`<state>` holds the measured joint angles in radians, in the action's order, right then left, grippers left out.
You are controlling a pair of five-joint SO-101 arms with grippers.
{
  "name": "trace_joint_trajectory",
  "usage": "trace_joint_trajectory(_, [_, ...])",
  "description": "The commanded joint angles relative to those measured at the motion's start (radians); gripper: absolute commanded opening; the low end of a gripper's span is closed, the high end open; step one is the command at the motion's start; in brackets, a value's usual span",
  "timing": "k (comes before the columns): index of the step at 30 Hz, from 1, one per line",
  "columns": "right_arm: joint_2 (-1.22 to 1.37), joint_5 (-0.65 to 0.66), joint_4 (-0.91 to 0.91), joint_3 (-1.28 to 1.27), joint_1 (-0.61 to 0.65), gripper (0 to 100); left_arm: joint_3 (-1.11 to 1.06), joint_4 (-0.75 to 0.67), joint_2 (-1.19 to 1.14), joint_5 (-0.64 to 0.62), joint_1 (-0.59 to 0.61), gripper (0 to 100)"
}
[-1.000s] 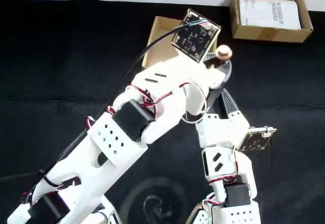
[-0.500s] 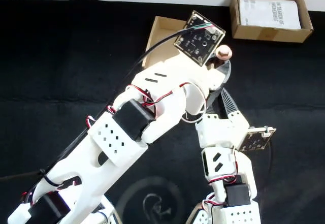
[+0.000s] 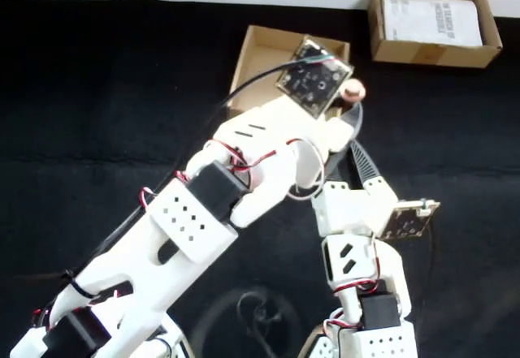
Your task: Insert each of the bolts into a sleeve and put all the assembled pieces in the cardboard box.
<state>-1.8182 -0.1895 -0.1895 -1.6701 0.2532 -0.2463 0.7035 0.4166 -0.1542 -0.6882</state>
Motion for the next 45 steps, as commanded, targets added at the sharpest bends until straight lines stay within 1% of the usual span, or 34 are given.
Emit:
trace_joint_trajectory(1, [-0.013, 0.009, 0.005, -0.134, 0.004, 0.7, -0.024, -0.003, 0.001, 0.005, 0.035, 1])
trace_joint_trajectory(6, [-0.015, 0.121, 0.019, -0.134, 0.028, 0.7, -0.051, -0.003, -0.012, 0.005, 0.05, 1])
trace_joint_trajectory(10, [-0.015, 0.176, 0.058, -0.134, 0.045, 0.7, -0.024, 0.0, -0.079, 0.005, 0.047, 1])
trace_joint_trajectory(15, [-0.015, 0.181, 0.05, -0.134, 0.047, 0.7, 0.028, 0.002, -0.127, 0.005, 0.048, 1])
trace_joint_trajectory(22, [-0.01, 0.178, 0.05, -0.134, 0.045, 0.7, 0.033, 0.011, -0.101, 0.005, 0.05, 3])
trace_joint_trajectory(24, [-0.01, 0.178, 0.054, -0.134, 0.045, 0.7, 0.028, 0.066, -0.064, 0.005, 0.05, 10])
trace_joint_trajectory(28, [-0.012, 0.18, 0.054, -0.134, 0.045, 0.7, 0.027, 0.209, -0.016, -0.002, 0.045, 30])
trace_joint_trajectory(30, [-0.012, 0.181, 0.054, -0.134, 0.045, 0.7, 0.027, 0.273, 0.002, -0.002, 0.048, 37])
trace_joint_trajectory(31, [-0.012, 0.181, 0.054, -0.134, 0.045, 0.7, 0.027, 0.304, 0.01, -0.002, 0.048, 38])
trace_joint_trajectory(35, [-0.012, 0.181, 0.054, -0.134, 0.045, 0.7, 0.027, 0.405, 0.064, -0.002, 0.05, 37])
trace_joint_trajectory(39, [-0.01, 0.181, 0.054, -0.134, 0.044, 0.7, 0.027, 0.451, 0.156, 0.003, 0.05, 34])
trace_joint_trajectory(42, [-0.01, 0.181, 0.054, -0.134, 0.044, 0.7, 0.027, 0.496, 0.239, 0.005, 0.05, 29])
trace_joint_trajectory(45, [-0.01, 0.181, 0.054, -0.133, 0.044, 0.7, 0.027, 0.557, 0.326, 0.005, 0.05, 21])
